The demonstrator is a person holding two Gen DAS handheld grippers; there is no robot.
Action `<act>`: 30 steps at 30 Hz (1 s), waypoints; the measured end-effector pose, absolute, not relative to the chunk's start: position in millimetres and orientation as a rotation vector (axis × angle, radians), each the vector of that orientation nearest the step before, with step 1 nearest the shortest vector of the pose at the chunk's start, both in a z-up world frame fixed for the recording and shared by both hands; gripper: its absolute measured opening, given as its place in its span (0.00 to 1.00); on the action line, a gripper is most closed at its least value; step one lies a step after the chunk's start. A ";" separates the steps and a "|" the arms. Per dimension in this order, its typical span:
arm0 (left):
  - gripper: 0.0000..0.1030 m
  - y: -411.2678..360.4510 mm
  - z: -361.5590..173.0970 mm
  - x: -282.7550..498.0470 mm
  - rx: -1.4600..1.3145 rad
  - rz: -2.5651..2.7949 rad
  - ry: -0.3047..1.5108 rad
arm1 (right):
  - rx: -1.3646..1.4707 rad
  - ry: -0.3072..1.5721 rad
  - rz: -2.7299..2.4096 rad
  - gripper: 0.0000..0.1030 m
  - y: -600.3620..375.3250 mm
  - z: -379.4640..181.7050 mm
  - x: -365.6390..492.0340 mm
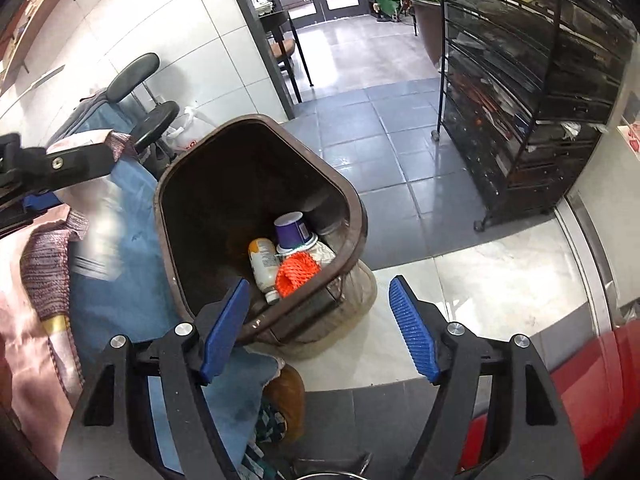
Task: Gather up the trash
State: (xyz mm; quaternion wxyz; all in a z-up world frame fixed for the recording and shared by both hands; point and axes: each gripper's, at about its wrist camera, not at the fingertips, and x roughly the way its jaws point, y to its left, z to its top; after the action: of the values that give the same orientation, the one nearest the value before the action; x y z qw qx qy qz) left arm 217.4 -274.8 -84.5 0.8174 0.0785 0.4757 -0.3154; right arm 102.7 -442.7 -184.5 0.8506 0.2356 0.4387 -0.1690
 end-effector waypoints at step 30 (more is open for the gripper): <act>0.94 -151.2 3.0 119.9 0.114 -0.511 0.587 | 0.324 0.576 -0.313 0.94 -375.6 -68.9 77.7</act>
State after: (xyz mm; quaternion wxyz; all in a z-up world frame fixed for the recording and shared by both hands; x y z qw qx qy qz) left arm 119.9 -151.2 3.0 0.9236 0.0557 0.2861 -0.2491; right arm 77.7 -375.6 -68.9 0.9340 0.1582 0.2814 -0.1529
